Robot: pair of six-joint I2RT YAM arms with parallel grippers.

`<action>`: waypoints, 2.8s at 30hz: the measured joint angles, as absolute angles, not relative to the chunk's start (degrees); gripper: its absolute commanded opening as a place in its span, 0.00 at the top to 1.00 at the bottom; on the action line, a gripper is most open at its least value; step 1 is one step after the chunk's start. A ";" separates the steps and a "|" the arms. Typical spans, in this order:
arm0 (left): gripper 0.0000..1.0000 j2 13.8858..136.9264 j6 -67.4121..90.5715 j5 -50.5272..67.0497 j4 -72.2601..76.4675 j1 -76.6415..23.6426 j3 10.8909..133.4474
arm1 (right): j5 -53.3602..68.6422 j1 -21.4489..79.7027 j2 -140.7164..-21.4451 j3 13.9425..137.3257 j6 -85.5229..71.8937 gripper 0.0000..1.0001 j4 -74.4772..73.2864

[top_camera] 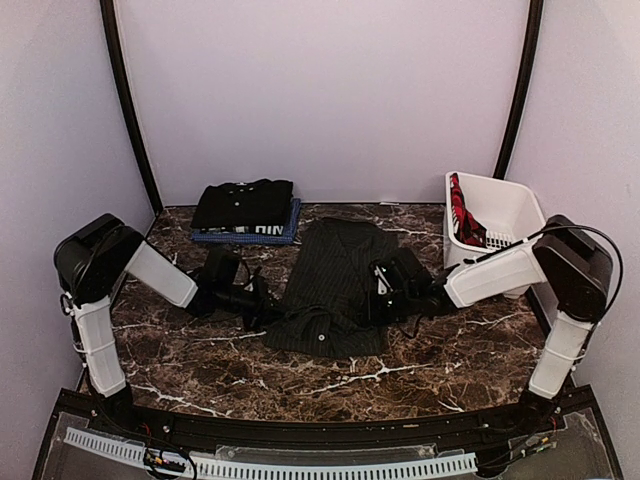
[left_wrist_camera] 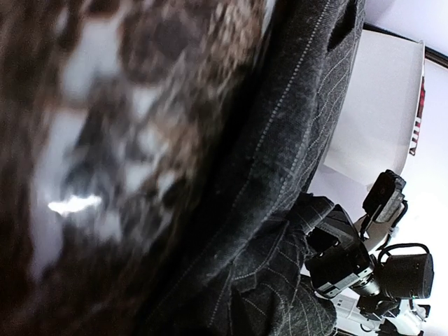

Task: Fold and stack the long sleeve shirts
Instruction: Move the 2/3-rectangle-folded shirt to the center of the board.

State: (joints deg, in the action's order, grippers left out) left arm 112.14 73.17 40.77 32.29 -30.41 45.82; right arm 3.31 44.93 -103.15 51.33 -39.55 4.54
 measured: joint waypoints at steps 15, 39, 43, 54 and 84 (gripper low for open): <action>1.00 103.66 68.45 38.30 22.61 -32.91 48.80 | -3.05 47.22 -90.59 47.18 -44.71 1.00 0.69; 1.00 109.23 67.75 38.28 22.20 -32.38 58.24 | -7.55 42.44 -88.90 46.81 -42.50 1.00 0.32; 1.00 110.43 67.77 38.04 22.20 -32.05 59.13 | -6.85 41.23 -90.78 47.70 -41.82 1.00 0.84; 1.00 112.71 67.88 36.56 22.44 -30.72 60.95 | -3.95 38.13 -96.20 52.07 -39.72 1.00 3.22; 0.47 116.64 55.99 36.71 16.34 -26.94 69.28 | -0.84 33.17 -96.20 60.60 -30.79 0.16 -7.70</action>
